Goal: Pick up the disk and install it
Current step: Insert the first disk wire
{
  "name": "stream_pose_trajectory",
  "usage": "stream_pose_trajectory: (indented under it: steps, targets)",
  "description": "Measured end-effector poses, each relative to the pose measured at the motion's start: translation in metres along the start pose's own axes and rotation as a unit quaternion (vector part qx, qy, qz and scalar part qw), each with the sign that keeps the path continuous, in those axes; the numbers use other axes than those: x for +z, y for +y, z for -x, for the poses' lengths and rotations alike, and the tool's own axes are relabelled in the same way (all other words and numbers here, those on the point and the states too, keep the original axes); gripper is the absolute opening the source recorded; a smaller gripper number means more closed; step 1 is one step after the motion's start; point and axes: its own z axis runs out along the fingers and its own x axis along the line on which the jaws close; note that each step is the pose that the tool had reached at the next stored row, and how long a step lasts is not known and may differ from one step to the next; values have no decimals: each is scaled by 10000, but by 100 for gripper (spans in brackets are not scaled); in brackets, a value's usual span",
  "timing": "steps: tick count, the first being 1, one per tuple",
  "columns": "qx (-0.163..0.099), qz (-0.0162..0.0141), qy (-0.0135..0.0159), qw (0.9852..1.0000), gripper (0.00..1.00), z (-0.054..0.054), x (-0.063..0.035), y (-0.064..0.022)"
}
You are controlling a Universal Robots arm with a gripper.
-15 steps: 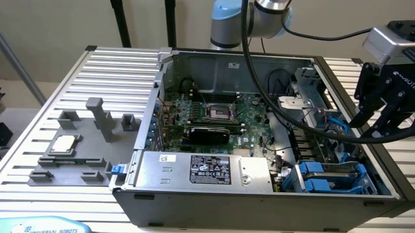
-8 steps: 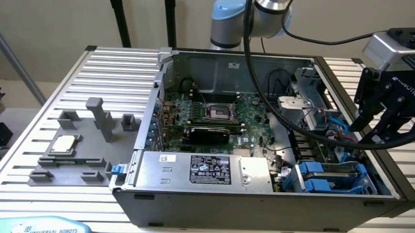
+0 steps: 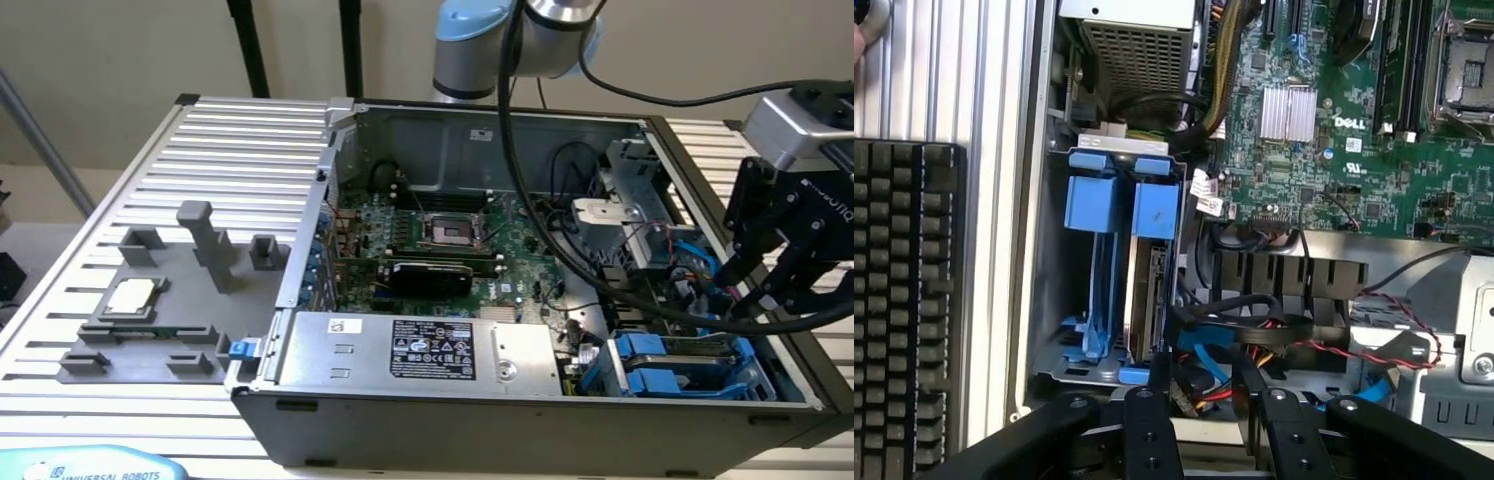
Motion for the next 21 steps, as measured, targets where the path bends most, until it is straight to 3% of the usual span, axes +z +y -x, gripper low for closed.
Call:
stream_pose_trajectory:
  steps: [6,13,19,21]
  targets:
    - [-3,2,10,10000,38,0,93,18]
    - [-14,3,18,10000,38,7,137,162]
    - [-17,3,23,10000,58,12,142,246]
    - [-17,4,23,10000,58,7,142,261]
